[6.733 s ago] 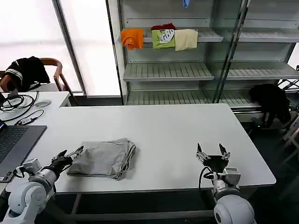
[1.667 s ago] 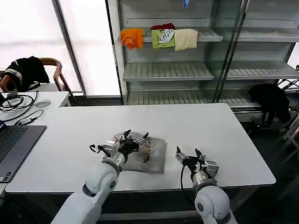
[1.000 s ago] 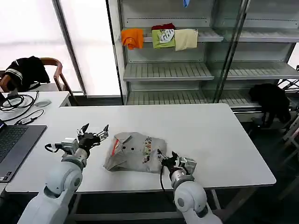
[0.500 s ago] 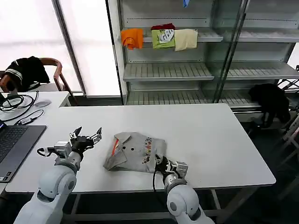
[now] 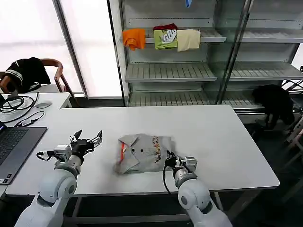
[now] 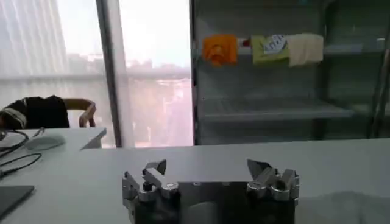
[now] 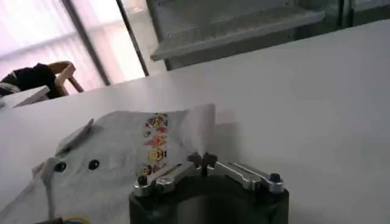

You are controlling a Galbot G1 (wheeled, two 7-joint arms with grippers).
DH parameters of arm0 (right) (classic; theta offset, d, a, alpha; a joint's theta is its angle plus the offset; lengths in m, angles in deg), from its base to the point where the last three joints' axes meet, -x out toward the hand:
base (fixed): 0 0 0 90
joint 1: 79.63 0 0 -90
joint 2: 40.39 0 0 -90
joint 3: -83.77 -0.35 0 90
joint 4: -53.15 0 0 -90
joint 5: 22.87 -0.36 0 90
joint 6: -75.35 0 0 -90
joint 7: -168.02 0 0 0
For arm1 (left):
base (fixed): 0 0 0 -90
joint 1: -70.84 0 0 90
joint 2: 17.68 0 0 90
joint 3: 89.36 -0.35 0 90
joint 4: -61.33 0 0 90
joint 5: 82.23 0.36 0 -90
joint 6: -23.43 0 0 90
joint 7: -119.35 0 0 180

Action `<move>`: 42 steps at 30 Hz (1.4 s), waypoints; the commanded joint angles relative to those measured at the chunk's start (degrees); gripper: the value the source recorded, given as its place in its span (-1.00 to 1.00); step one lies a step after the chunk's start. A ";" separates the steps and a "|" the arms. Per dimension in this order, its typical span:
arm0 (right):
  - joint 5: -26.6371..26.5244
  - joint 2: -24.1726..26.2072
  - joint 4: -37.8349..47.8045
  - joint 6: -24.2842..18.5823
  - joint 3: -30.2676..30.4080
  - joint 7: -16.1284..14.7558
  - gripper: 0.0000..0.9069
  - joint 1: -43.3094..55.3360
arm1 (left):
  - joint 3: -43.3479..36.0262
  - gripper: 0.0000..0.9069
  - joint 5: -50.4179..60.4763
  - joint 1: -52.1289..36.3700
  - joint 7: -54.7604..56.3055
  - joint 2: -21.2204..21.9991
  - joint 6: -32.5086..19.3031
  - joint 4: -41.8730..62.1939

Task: Fold and organize the clothes.

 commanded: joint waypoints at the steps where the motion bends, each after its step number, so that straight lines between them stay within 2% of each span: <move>1: -0.28 7.54 2.50 -0.03 -2.53 -3.04 -1.00 2.49 | -0.50 1.00 0.32 0.07 0.24 1.08 0.17 -0.04; 9: 0.05 10.17 3.34 -0.10 -5.05 -5.18 -1.00 1.11 | -1.66 1.00 1.42 0.10 0.56 2.37 0.38 -0.18; 10: 0.53 10.22 3.22 -0.08 -5.31 -5.60 -0.93 0.85 | -1.88 1.00 1.55 0.16 0.60 2.41 0.42 -0.30; 11: 1.18 10.23 3.21 -0.11 -5.42 -5.98 -0.11 0.69 | -1.94 1.00 1.59 0.19 0.59 2.41 0.46 -0.38; 12: 1.68 10.20 3.17 -0.14 -5.59 -6.40 1.00 0.60 | -1.99 1.00 1.60 0.23 0.60 2.40 0.52 -0.52; 18: 4.21 9.95 1.57 -0.18 -7.60 -8.17 1.00 0.13 | -1.90 1.00 1.63 0.84 0.69 2.45 0.64 -1.33; 20: 12.44 9.42 -1.63 -0.37 -8.65 -10.24 1.00 -1.66 | -1.55 1.00 1.55 1.41 0.62 2.59 0.61 -1.56; 23: 18.79 8.48 -7.19 -1.75 -9.79 -11.23 1.00 -3.41 | -1.19 1.00 1.63 1.95 1.03 2.79 0.09 -1.98; 25: 21.30 6.96 -9.77 -3.22 -9.40 -11.86 1.00 -2.94 | -0.62 1.00 1.99 1.58 1.44 2.69 -0.72 -2.09; 28: 26.05 5.17 -8.48 -7.01 -6.42 -11.98 1.00 -0.87 | 0.96 1.00 1.19 0.26 2.37 2.43 -1.06 -2.26; 30: 26.55 4.14 -7.39 -7.66 -4.94 -11.98 1.00 0.23 | 1.69 1.00 1.28 0.15 2.94 2.41 -1.67 -2.36; 34: 28.42 -0.88 1.83 -13.81 -0.34 -9.75 1.00 4.24 | 2.76 1.00 1.61 1.92 2.58 2.50 -1.99 -3.23; 37: 30.59 -4.06 7.25 -16.12 1.89 -8.68 1.00 6.06 | 3.14 1.00 1.65 3.40 1.98 2.65 -1.97 -3.89; 39: 29.93 -6.92 10.84 -15.84 3.07 -6.14 1.00 7.39 | 3.30 1.00 1.65 3.80 1.77 2.71 -1.93 -3.88; 42: 25.12 -10.70 14.39 -12.13 4.25 -0.74 1.00 9.02 | 3.33 1.00 1.48 4.57 1.45 2.66 -1.65 -4.00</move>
